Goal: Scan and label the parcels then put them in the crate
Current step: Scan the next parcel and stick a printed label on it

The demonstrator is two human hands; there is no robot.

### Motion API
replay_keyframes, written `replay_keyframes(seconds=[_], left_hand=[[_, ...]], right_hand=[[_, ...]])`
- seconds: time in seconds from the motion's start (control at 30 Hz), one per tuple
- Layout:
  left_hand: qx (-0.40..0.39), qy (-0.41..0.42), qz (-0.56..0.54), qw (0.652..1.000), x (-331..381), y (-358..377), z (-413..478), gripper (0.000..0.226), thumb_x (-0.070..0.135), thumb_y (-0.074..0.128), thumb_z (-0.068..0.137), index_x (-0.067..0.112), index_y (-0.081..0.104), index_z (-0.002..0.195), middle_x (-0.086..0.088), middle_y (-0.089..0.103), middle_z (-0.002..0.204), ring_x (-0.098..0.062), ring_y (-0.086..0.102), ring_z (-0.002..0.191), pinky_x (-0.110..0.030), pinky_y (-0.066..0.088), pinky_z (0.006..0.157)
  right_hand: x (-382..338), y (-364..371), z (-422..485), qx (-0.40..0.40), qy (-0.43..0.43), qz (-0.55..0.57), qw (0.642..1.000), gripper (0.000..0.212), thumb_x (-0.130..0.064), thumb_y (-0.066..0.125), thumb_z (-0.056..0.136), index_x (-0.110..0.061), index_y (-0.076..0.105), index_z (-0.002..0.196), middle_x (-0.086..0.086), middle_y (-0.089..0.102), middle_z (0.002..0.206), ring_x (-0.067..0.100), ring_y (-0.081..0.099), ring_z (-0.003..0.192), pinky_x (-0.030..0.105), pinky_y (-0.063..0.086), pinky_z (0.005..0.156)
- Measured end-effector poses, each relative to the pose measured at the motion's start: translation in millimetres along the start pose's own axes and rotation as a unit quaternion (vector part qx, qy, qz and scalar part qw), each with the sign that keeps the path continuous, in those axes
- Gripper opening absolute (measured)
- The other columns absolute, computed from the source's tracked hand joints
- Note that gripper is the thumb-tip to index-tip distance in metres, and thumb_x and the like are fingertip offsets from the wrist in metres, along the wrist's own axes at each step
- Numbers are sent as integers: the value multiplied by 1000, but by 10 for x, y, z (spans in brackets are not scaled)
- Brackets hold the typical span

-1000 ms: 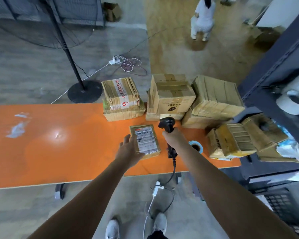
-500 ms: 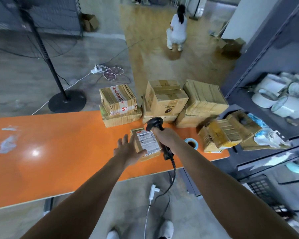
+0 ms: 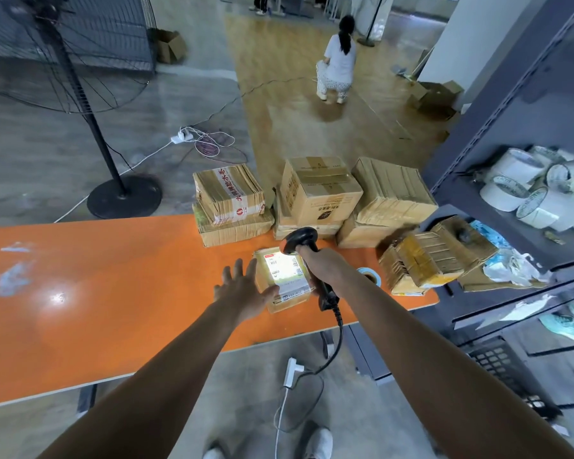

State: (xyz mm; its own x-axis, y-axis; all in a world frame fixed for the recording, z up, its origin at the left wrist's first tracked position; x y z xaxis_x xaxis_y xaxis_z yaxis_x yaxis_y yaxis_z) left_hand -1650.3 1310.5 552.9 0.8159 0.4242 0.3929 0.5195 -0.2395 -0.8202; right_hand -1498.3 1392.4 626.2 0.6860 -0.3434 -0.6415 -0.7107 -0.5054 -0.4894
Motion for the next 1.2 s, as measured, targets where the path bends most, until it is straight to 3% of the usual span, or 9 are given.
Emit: replay_keyframes(seconds=[0.2,0.37,0.5,0.57,0.87,1.03,1.13,1.2], left_hand=[[9,-1,-8,1000,78,16,59,84,67,39,91,28,1,154,-3,-5,163,-33,-2,148,-58,24,112],[17,-18,-4,1000,203,66,156,85,68,38,91,27,1,155,-3,-4,162,-33,-1,148,-57,25,113],[31,-35,-15,999,370,144,232,84,66,40,91,24,4,154,-4,-1,162,-33,0,148,-56,25,112],[42,-42,-9,998,444,197,287,83,67,40,91,25,5,154,-4,1,162,-33,3,148,-55,26,112],[69,-89,7,994,770,363,464,80,63,40,93,25,7,154,-4,4,162,-32,6,148,-53,25,113],[76,-93,19,993,956,442,489,77,62,39,93,24,10,153,-5,8,161,-30,9,147,-51,28,111],[72,-93,18,993,1039,480,514,76,61,39,94,23,11,153,-5,10,161,-29,8,147,-51,28,111],[74,-85,21,993,1084,498,529,76,60,40,94,23,12,153,-5,12,160,-29,9,147,-51,28,111]], right_hand=[[56,-57,125,5,1,9,1000,43,-47,49,95,-4,55,89,12,54,75,23,53,55,28,51,51],[260,-138,449,35,1,-6,999,44,-51,49,92,-8,56,87,12,56,78,29,55,71,47,56,77],[486,-256,756,23,24,-15,999,34,-39,49,98,-6,53,88,8,49,73,23,48,63,31,40,58],[590,-298,909,2,31,-35,999,25,-30,49,99,-6,51,90,6,44,72,19,42,60,30,32,54],[825,-224,1477,-49,12,-89,995,13,-16,58,93,-4,54,98,7,51,77,23,53,71,33,43,66],[868,-235,1589,-61,2,-125,990,20,-12,55,93,-3,54,112,9,53,82,22,52,70,28,39,55],[872,-285,1585,-54,-29,-148,987,17,-12,53,93,-6,50,109,6,50,79,19,49,64,26,34,49],[870,-344,1557,-38,-57,-156,985,23,-14,51,94,-8,48,116,9,55,91,23,54,73,26,33,49]])
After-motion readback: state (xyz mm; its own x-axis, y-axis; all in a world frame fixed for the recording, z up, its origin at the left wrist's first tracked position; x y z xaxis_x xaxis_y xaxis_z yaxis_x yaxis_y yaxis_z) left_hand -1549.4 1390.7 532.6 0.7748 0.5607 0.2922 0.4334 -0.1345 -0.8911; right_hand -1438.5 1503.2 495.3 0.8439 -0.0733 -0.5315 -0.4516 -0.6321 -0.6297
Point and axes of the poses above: each hand's wrist, its own z-axis towards the middle knuckle, its own y-axis out of the palm, x = y × z, the point moved 1 cm from there along z, towards the middle knuckle
